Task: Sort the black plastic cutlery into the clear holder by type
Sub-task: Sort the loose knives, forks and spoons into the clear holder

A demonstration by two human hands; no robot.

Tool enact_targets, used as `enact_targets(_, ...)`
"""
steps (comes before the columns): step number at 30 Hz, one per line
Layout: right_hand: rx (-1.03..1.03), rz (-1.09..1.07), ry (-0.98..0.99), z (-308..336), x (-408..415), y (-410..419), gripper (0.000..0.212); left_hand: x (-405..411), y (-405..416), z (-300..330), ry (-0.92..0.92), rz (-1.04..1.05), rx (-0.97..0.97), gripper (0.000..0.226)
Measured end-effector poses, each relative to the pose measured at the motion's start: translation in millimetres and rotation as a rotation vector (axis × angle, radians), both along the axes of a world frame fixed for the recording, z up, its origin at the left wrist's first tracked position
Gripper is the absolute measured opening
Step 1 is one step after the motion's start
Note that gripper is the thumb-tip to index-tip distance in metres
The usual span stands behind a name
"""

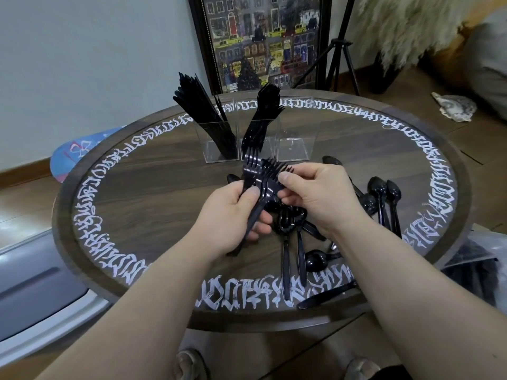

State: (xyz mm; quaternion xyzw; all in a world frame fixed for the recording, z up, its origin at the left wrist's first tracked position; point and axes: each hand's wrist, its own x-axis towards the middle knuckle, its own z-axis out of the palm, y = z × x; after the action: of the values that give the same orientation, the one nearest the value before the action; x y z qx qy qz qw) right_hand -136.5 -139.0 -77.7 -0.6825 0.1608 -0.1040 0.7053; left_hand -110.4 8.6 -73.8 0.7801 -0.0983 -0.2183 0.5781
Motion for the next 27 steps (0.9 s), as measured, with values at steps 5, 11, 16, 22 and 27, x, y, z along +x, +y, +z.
enact_targets(5, 0.020, 0.004, -0.011, -2, 2, 5, 0.012, 1, -1, -5, -0.065, -0.083, 0.036, 0.026)
enact_targets(11, -0.110, 0.040, 0.036, -3, 1, 3, 0.019, -1, -2, -4, 0.069, -0.069, 0.056, 0.029)
enact_targets(16, -0.110, -0.095, 0.020, -1, 3, -9, 0.012, 9, 4, -8, -0.162, 0.079, 0.225, 0.028)
enact_targets(22, -0.133, -0.006, -0.065, 3, -4, -13, 0.019, 13, 7, -5, -0.152, 0.107, 0.142, 0.031)
enact_targets(27, -0.077, 0.102, -0.072, 2, -4, -4, 0.017, 2, 3, -2, -0.015, -0.111, 0.138, 0.037)
